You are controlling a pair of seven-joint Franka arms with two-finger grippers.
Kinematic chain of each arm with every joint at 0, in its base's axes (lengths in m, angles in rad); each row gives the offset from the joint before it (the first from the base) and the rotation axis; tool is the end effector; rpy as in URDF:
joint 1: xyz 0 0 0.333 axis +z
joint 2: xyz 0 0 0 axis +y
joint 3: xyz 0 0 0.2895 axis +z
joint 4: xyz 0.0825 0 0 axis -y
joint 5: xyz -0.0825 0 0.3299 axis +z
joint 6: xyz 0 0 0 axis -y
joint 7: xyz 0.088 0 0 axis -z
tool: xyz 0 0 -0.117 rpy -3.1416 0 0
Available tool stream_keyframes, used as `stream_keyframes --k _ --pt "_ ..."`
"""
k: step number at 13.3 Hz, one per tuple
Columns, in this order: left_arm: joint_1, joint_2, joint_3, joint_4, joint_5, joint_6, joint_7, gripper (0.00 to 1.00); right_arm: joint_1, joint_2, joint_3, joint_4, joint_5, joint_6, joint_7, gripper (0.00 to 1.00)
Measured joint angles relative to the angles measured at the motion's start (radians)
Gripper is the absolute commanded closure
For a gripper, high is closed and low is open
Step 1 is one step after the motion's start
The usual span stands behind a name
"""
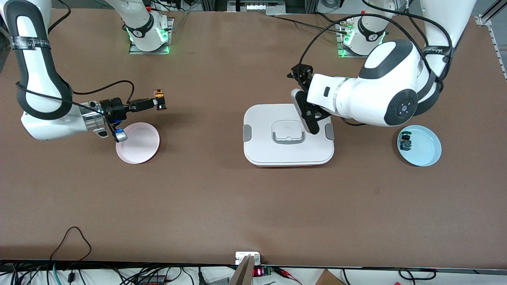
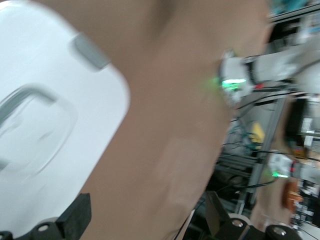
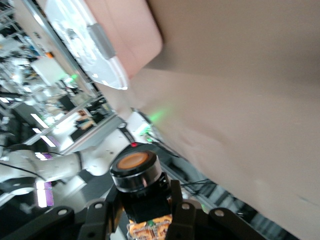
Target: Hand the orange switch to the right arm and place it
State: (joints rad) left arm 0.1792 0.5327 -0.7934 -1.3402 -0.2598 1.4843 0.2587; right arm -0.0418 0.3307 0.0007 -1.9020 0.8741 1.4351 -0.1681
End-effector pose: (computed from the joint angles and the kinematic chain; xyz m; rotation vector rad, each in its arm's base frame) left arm 0.5096 -0.2837 0.4690 2.3020 -1.0229 -0.4364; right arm 0.4925 0.0779 0.3338 -2.0836 0.1410 0.7619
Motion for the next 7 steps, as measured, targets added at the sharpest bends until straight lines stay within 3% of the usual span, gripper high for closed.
stream_keyframes --k 4,7 --pt "-0.055 -0.001 -0.008 0.004 0.412 -0.013 -0.269 0.00 -0.003 0.000 0.000 0.018 -0.182 0.033 -0.056 0.98" --pt "-0.084 -0.002 -0.007 0.006 0.774 -0.026 -0.314 0.00 -0.012 0.000 -0.001 0.018 -0.323 0.091 -0.159 0.98"
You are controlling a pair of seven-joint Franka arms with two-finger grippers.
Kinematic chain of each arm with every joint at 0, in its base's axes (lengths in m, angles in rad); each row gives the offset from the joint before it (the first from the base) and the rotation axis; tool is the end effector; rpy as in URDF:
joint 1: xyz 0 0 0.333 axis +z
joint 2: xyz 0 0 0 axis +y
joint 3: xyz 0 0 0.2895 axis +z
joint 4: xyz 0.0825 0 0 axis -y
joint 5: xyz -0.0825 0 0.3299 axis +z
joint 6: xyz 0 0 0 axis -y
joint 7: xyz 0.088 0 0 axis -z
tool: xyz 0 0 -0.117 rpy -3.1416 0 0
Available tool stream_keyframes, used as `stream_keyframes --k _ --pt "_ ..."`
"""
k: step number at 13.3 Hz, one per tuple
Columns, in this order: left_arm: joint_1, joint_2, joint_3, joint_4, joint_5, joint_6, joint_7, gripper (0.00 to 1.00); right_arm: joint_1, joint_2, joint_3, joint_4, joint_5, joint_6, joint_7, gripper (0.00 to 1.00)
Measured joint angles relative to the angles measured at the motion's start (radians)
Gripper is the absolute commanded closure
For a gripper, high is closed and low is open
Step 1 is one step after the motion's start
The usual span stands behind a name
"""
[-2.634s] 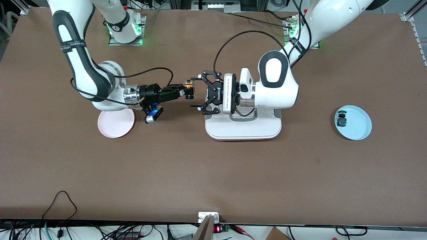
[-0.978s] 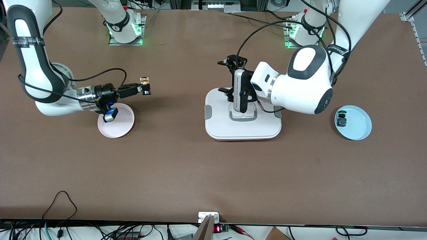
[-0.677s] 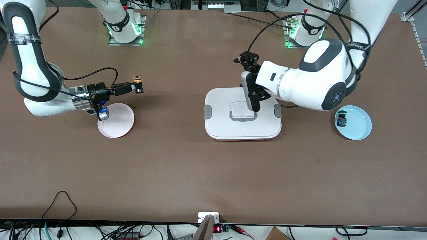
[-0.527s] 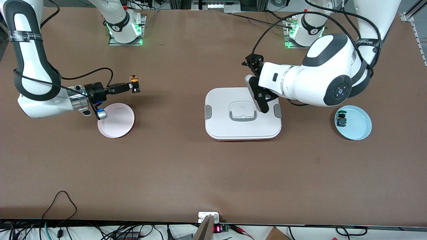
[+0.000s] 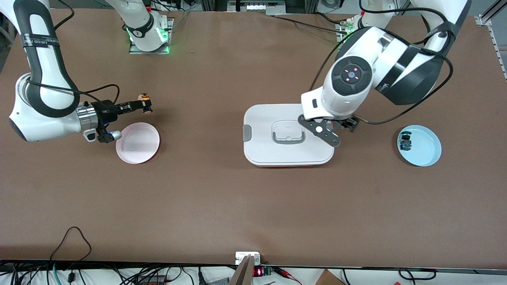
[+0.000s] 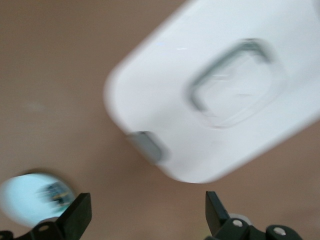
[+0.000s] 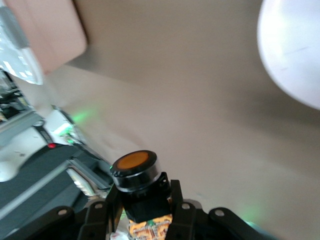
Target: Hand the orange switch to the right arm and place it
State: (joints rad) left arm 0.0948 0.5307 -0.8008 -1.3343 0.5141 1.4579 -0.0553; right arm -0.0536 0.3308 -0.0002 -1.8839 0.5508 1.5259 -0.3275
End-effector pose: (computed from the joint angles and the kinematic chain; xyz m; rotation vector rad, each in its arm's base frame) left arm 0.5351 -0.2532 0.4491 -2.7631 0.9067 0.2721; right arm 0.4924 0.0368 0.3160 -2.3912 -0.1161 0.7103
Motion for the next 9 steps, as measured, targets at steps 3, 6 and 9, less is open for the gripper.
stream_keyframes --k 3,6,9 --pt "0.027 -0.007 0.007 0.093 0.160 0.000 -0.003 0.00 -0.002 0.001 0.000 0.000 -0.115 0.068 -0.122 0.98" --pt "0.100 -0.015 0.013 0.209 0.163 0.031 0.015 0.00 -0.002 0.002 0.000 -0.001 -0.212 0.144 -0.249 0.98" --pt "0.152 -0.015 0.016 0.227 0.163 0.054 0.099 0.00 0.001 0.003 0.001 -0.001 -0.309 0.208 -0.368 0.98"
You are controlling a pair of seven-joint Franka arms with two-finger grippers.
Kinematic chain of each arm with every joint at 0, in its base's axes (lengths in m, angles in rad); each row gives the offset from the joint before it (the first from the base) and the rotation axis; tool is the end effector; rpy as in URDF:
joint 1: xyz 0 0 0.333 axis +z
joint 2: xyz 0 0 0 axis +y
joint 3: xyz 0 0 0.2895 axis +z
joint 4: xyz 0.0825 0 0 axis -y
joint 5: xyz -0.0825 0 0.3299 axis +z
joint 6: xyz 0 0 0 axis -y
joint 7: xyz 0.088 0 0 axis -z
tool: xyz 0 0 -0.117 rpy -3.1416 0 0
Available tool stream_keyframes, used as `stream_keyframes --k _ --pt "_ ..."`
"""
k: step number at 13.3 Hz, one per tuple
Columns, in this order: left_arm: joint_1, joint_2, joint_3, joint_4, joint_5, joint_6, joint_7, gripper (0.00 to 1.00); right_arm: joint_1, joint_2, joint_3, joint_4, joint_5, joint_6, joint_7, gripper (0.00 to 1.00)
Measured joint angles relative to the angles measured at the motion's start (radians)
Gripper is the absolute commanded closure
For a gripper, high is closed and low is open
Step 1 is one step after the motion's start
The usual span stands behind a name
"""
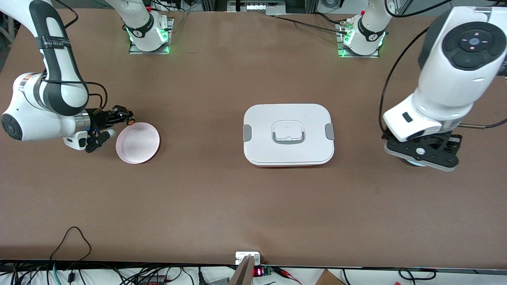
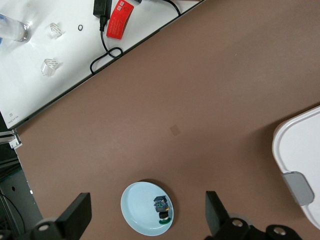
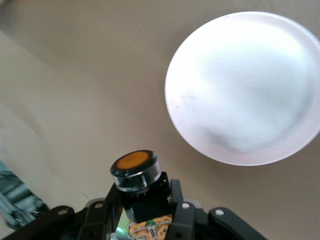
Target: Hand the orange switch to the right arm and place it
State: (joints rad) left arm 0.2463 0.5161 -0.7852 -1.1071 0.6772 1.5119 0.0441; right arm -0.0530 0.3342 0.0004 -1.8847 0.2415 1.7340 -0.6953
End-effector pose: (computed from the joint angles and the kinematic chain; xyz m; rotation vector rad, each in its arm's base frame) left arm 0.6038 -0.1246 0.5492 -2.7547 0.6492 -0.1147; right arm 0.5114 -0.0027 0.3039 -2.6117 -0.7286 0.5098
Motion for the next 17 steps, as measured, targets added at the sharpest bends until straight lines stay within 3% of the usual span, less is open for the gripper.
stream_keyframes --k 5,10,14,17 --pt "-0.001 -0.019 -0.010 0.063 0.000 0.013 0.022 0.00 0.003 0.012 0.002 -0.014 -0.090 0.133 -0.196 0.98" --pt "-0.002 -0.025 -0.004 0.065 0.003 0.012 0.000 0.00 0.033 0.014 0.006 -0.064 -0.199 0.288 -0.314 0.98" --pt "0.018 -0.005 0.002 0.036 -0.115 0.000 -0.287 0.00 0.065 0.014 0.009 -0.125 -0.256 0.454 -0.377 0.98" --pt "0.094 -0.001 0.001 -0.010 -0.265 0.013 -0.360 0.00 0.076 0.014 0.012 -0.181 -0.260 0.576 -0.437 0.98"
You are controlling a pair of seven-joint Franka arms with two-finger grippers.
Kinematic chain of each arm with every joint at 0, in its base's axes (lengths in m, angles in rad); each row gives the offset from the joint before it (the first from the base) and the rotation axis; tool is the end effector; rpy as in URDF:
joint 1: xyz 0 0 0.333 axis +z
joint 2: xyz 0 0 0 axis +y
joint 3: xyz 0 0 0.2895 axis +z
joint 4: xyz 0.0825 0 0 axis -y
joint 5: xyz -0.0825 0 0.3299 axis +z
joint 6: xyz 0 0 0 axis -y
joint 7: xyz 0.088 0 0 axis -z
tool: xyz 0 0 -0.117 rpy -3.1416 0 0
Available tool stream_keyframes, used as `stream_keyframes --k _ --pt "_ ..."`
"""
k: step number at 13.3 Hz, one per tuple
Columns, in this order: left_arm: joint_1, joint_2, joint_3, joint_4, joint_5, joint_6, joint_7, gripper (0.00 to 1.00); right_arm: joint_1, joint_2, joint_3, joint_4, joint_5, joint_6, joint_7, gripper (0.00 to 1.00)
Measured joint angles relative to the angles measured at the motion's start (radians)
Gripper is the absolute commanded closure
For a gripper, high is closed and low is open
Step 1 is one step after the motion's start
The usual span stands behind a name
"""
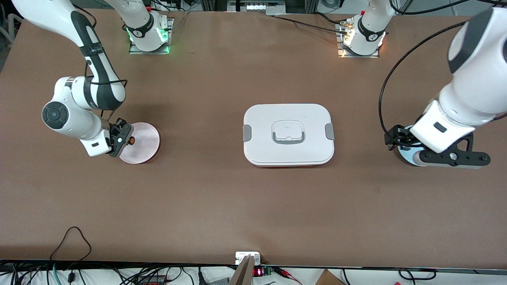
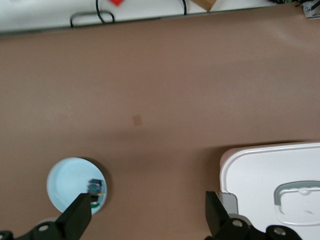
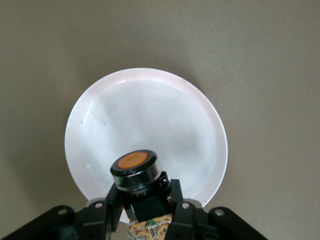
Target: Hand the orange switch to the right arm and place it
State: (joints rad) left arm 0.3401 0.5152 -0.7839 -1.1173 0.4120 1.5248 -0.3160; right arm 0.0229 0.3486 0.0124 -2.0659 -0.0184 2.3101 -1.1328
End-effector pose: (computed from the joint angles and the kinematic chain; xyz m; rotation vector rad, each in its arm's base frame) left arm 0.6034 -0.0989 0.5407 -3.0950 0.0467 -0.0599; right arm 0.5324 0.0182 0.2598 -2.5680 -1.7207 0.1447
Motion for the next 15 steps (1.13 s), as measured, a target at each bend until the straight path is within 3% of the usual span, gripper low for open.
stream_keyframes --k 4,9,11,13,15 --pt "0.046 -0.019 -0.014 -0.013 -0.036 0.020 -0.099 0.00 0.037 0.000 0.002 -0.039 -0.014 0.069 -0.028 0.98" --pt "0.061 -0.083 -0.009 -0.067 -0.087 0.014 -0.125 0.00 0.054 0.005 0.002 -0.089 -0.096 0.131 -0.028 0.98" --pt "0.040 -0.119 0.113 -0.092 -0.229 0.028 -0.082 0.00 0.053 0.014 0.002 -0.093 -0.110 0.137 -0.028 0.98" --pt "-0.084 -0.212 0.368 -0.190 -0.361 0.099 0.028 0.00 0.053 0.024 0.002 -0.093 -0.127 0.142 -0.028 0.98" --pt "-0.247 -0.337 0.609 -0.349 -0.404 0.170 0.108 0.00 0.053 0.035 0.002 -0.096 -0.129 0.160 -0.028 0.98"
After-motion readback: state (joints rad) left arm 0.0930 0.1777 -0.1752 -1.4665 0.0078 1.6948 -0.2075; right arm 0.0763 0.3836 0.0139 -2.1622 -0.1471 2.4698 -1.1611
